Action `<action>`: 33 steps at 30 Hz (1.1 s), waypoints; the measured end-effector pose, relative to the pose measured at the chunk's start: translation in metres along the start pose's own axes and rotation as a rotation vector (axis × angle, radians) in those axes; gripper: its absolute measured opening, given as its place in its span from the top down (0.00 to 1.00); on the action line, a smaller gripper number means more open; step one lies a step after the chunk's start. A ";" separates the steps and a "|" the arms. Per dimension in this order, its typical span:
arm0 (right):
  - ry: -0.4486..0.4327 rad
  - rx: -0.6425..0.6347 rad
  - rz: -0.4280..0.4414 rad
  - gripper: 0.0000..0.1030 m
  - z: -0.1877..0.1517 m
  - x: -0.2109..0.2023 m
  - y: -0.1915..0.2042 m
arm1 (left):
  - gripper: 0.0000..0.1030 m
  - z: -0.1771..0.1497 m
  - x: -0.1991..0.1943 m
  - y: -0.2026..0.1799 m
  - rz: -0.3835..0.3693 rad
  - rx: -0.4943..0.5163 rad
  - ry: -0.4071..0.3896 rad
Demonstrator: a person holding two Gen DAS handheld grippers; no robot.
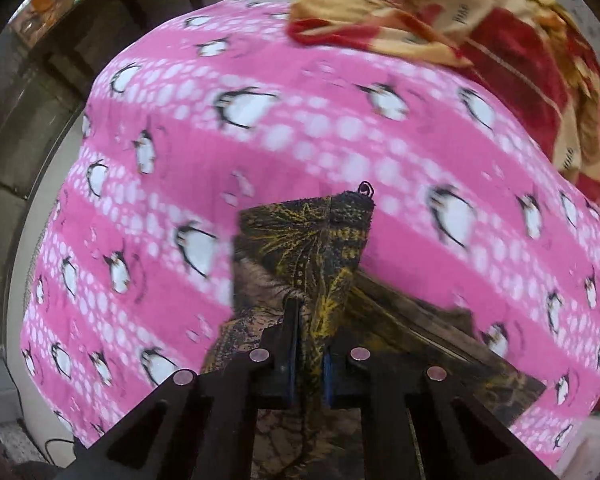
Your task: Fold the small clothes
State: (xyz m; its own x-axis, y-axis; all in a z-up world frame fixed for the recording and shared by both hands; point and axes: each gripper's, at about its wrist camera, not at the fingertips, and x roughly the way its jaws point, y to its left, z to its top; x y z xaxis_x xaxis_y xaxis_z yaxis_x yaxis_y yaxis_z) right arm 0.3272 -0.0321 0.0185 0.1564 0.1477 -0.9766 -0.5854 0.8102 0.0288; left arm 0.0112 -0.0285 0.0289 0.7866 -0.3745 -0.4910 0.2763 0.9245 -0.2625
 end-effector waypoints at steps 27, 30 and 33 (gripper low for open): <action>-0.064 0.164 0.073 0.92 -0.123 0.032 -0.172 | 0.92 -0.028 0.127 -0.148 -0.139 0.168 0.261; -0.122 0.197 0.087 0.89 -0.130 0.039 -0.179 | 0.89 -0.028 0.127 -0.147 -0.146 0.157 0.277; -0.166 0.220 0.067 0.69 -0.138 0.034 -0.185 | 0.83 -0.026 0.111 -0.147 -0.194 0.152 0.296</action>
State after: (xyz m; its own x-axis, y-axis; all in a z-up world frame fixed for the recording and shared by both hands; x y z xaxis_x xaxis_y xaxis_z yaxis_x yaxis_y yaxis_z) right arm 0.3306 -0.2553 -0.0492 0.2617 0.2814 -0.9232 -0.4148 0.8965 0.1557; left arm 0.0436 -0.2075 -0.0081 0.5241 -0.5271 -0.6690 0.5005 0.8261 -0.2588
